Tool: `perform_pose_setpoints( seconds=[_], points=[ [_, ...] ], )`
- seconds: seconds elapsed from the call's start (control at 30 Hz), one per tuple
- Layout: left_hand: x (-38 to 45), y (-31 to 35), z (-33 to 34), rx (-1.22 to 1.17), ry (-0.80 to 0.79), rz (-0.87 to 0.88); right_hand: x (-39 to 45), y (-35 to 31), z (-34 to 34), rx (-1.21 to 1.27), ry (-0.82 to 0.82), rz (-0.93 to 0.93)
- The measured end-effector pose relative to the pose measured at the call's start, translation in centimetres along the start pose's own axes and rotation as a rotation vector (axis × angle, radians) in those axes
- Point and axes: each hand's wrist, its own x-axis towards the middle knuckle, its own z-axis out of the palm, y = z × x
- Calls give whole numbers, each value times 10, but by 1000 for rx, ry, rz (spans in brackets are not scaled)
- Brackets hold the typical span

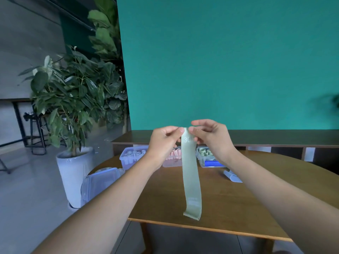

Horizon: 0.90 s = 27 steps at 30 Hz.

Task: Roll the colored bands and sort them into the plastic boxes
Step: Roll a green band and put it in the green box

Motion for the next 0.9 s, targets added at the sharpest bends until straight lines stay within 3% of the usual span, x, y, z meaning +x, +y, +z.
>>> perform_pose_setpoints(
  seconds=[0.13, 0.33, 0.53, 0.73, 0.9],
  points=[
    [-2, 1, -1, 5, -17, -8, 4, 10, -6, -176, -5, 49],
    [-3, 11, -11, 3, 30, 69, 2, -4, -9, 39, -124, 97],
    [-6, 23, -17, -22, 57, 174, 5, -18, -3, 78, -156, 59],
    [1, 3, -12, -25, 67, 115, 14, 2, -4, 90, -190, 114],
    [2, -56, 2, 76, 49, 15, 18, 62, -11, -13, -203, 194]
  ],
)
